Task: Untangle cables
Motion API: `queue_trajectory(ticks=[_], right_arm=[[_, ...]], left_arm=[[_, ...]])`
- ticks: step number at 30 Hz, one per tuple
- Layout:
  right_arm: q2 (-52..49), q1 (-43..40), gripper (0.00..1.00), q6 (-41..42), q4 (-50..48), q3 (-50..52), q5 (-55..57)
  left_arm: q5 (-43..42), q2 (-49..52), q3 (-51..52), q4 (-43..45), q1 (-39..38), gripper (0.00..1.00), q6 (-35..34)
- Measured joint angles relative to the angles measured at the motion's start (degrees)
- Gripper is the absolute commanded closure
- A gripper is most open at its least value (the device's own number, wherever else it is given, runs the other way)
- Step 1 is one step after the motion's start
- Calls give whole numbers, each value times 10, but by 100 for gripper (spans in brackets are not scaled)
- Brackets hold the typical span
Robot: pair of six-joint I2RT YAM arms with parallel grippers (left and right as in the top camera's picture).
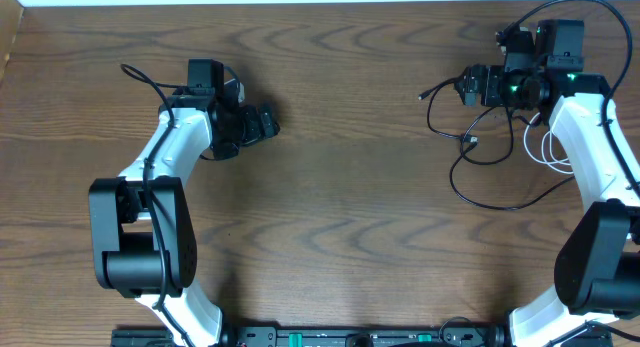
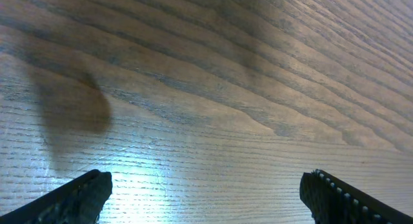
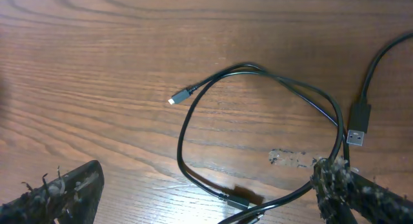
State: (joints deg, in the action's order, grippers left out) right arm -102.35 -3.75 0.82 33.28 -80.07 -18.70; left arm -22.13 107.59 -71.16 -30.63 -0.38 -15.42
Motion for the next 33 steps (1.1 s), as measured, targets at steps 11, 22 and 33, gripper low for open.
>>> queue_trajectory(ticks=[11, 22, 33], right_arm=[[0, 0, 1, 0, 0, 0, 0], [0, 0, 1, 0, 0, 0, 0], [0, 0, 1, 0, 0, 0, 0]], left_arm=[[0, 0, 0, 0, 0, 2, 0], [0, 0, 0, 0, 0, 2, 0], [32, -96, 0, -12, 0, 2, 1]])
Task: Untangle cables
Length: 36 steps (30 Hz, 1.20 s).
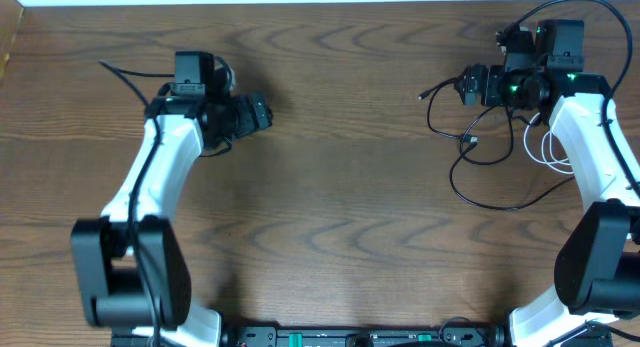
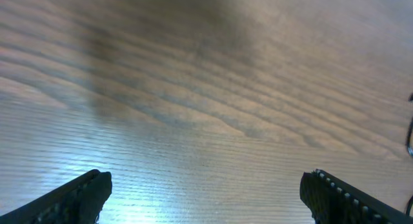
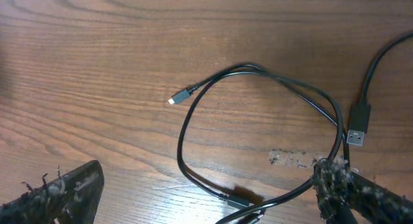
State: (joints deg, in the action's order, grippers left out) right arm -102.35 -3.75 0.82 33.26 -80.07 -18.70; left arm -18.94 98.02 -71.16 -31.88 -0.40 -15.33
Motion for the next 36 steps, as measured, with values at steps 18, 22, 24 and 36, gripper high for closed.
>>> queue_trajectory(ticks=[18, 22, 24, 36], right_arm=[[0, 0, 1, 0, -1, 0, -3], [0, 0, 1, 0, 0, 0, -4], [0, 0, 1, 0, 0, 0, -4], [0, 0, 1, 0, 0, 0, -4]], left_arm=[[64, -225, 344, 335, -2, 2, 62], [65, -266, 435, 413, -2, 2, 64], [65, -282, 487, 457, -2, 2, 64], [69, -357, 654, 594, -2, 2, 55]])
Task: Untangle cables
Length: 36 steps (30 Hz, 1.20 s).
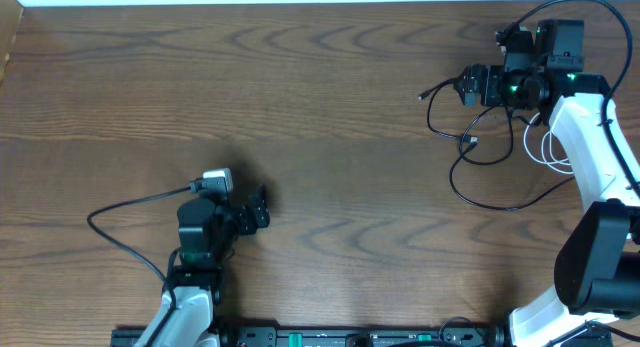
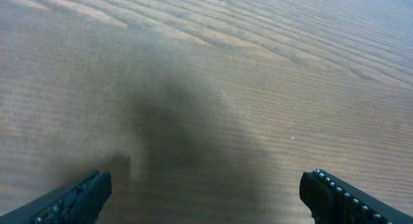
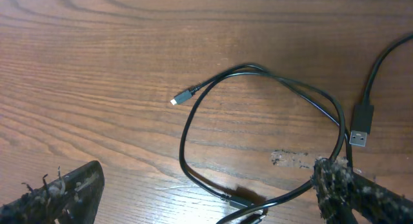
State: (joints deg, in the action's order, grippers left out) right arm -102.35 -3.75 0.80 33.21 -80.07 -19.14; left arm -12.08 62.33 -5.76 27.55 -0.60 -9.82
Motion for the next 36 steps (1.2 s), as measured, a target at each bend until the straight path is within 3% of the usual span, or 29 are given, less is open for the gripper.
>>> queue_trajectory(ticks=[11, 25, 29, 36], right_arm=[[0, 0, 1, 0, 0, 0, 0], [0, 0, 1, 0, 0, 0, 0], [0, 0, 1, 0, 0, 0, 0], [0, 0, 1, 0, 1, 0, 0]], left_arm=[[0, -54, 16, -28, 0, 2, -9], [0, -90, 54, 3, 0, 2, -15], [0, -119, 54, -28, 0, 2, -20], [0, -246, 53, -172, 0, 2, -22]])
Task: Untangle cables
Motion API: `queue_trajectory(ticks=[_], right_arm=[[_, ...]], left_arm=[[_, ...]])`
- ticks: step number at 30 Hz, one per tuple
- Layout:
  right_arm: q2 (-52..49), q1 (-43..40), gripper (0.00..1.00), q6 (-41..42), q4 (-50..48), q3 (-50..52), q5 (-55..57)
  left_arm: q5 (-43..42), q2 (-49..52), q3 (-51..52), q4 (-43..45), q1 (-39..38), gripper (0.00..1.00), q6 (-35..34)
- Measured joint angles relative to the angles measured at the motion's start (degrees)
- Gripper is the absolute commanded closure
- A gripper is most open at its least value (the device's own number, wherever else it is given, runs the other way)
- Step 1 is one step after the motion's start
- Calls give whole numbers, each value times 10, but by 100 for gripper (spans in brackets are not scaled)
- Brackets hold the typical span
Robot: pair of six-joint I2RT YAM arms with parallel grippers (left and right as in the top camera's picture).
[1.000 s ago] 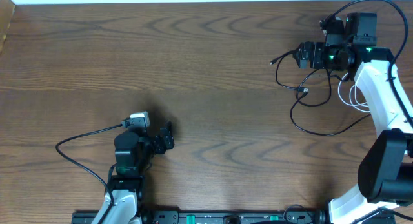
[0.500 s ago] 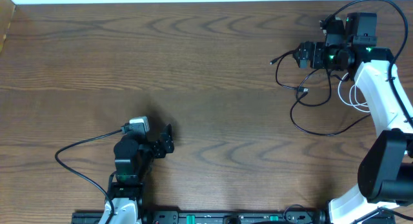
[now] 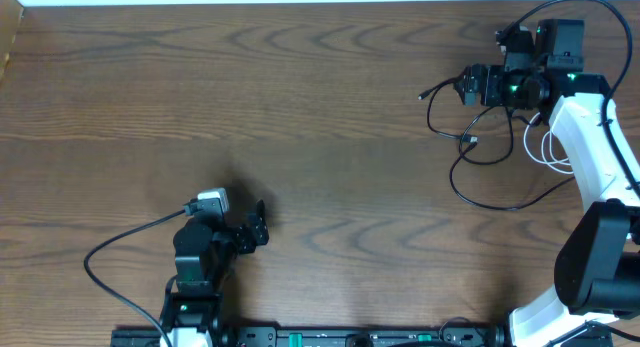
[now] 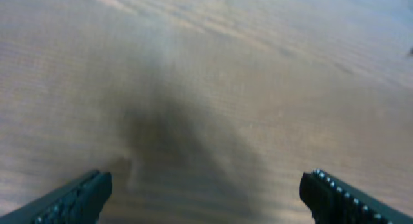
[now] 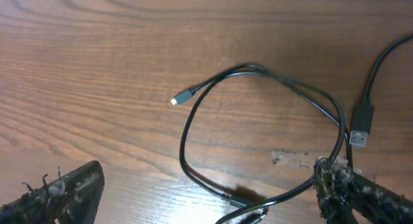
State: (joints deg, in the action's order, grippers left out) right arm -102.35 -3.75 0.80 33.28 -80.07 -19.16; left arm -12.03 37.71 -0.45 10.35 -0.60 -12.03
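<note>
A tangle of black cables lies at the far right of the table, with a white cable looped beside it. In the right wrist view a black loop ends in a small plug, and a USB-A plug lies to the right. My right gripper hovers open over this loop, its fingertips wide apart with nothing between them. My left gripper is folded back near the front left edge, open, with only bare blurred wood below it.
The wooden table spreads between the two arms. The left arm's own black lead curls over the table at the front left. A pale scuff mark shows on the wood by the loop.
The left arm has drawn back slightly further toward the front edge. Its wrist view is now blurred. The right gripper and the cables have not moved.
The left arm first reached out over the far left of the table, open and holding nothing, and was still there a second later. It then stood folded back at the front left, where it remains. The right gripper stayed open above the cable loop throughout.
</note>
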Motion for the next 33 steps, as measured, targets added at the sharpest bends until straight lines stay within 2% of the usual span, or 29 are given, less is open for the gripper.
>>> queue_trajectory(ticks=[3, 7, 11, 22, 33], right_arm=[[0, 0, 1, 0, -1, 0, 0], [0, 0, 1, 0, 0, 0, 0], [0, 0, 1, 0, 1, 0, -1], [0, 0, 1, 0, -1, 0, -2], [0, 0, 1, 0, -1, 0, -2]], left_arm=[[4, -80, 1, -95, 0, 2, -1], [17, -198, -4, -110, 0, 2, 0], [19, -264, -5, -112, 0, 2, 1], [21, -368, -5, -113, 0, 2, 14], [21, -365, -5, -113, 0, 2, 16]])
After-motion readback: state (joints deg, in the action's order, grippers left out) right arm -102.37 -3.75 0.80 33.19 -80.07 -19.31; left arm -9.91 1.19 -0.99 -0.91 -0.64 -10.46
